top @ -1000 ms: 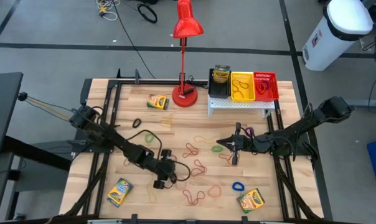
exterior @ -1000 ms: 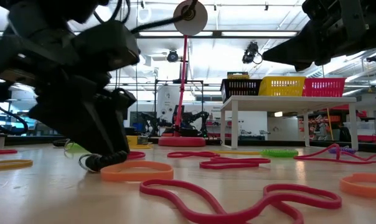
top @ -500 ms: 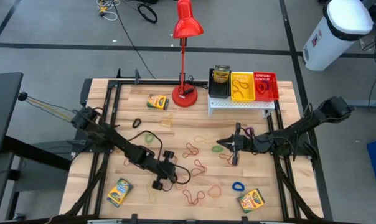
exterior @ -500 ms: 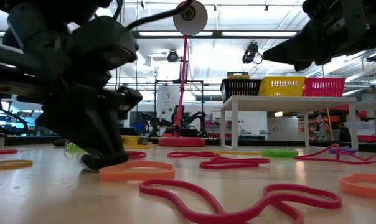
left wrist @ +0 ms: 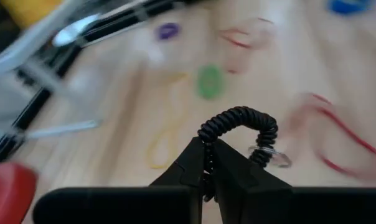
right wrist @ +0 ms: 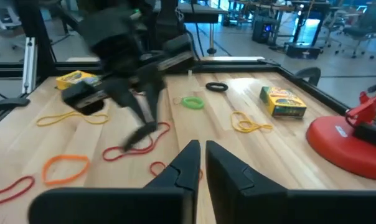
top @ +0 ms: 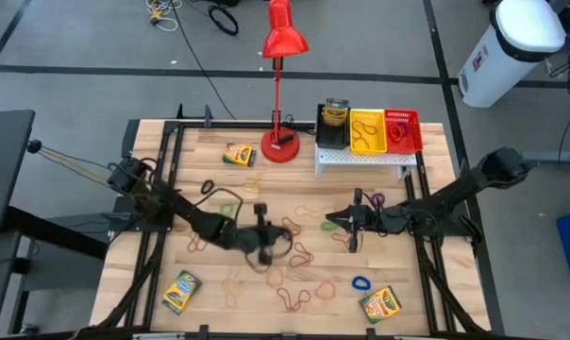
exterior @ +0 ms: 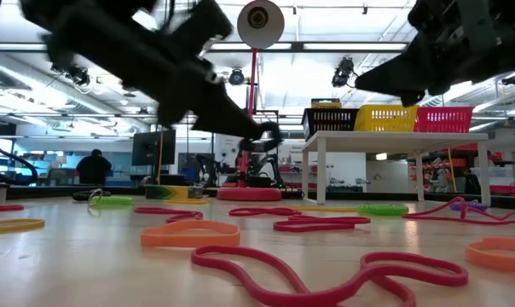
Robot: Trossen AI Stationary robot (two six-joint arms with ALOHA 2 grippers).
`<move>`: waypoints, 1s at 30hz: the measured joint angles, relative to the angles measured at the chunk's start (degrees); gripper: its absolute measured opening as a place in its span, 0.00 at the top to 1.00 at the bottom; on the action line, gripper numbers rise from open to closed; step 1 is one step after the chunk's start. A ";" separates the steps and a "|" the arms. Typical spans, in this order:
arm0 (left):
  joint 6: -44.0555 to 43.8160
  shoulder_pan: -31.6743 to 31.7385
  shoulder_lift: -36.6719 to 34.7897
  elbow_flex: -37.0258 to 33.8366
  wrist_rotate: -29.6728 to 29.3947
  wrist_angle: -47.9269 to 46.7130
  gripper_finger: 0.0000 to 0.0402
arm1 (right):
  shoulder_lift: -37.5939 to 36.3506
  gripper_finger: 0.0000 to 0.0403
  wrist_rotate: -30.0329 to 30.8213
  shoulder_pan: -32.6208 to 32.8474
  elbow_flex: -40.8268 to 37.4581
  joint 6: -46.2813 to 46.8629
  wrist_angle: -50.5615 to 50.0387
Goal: Pick & Place Office Desk Supplies
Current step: Put the bottom black spring keychain into the red bin
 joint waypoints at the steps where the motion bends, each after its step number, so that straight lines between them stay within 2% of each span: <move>1: -0.77 1.17 0.00 0.00 0.04 0.96 0.94 | 1.75 0.88 -0.02 0.00 0.06 0.59 1.61; 7: -2.46 6.13 0.00 0.00 -0.30 5.74 0.94 | 12.66 0.70 0.25 -0.03 0.06 3.96 12.99; 10: -1.80 7.42 0.00 0.02 -0.33 8.49 0.94 | 17.68 0.60 2.31 -0.07 0.64 5.20 17.18; 17: -1.88 8.17 0.00 0.02 -0.28 9.50 0.94 | 24.22 0.46 5.94 -1.66 7.01 5.39 17.75; 21: -2.08 8.08 0.00 0.02 -0.31 9.48 0.94 | 26.90 0.44 5.83 -4.12 9.70 6.30 17.12; 24: -2.25 7.97 0.00 0.02 -0.28 9.47 0.94 | 28.49 0.46 2.20 -5.81 10.81 7.26 17.17; 26: -2.26 7.80 0.00 0.02 -0.29 9.48 0.94 | 29.26 0.48 0.77 -6.46 11.37 7.67 17.16; 30: -2.28 7.75 0.00 0.02 -0.31 9.48 0.93 | 29.78 0.56 2.22 -6.49 12.04 8.12 17.37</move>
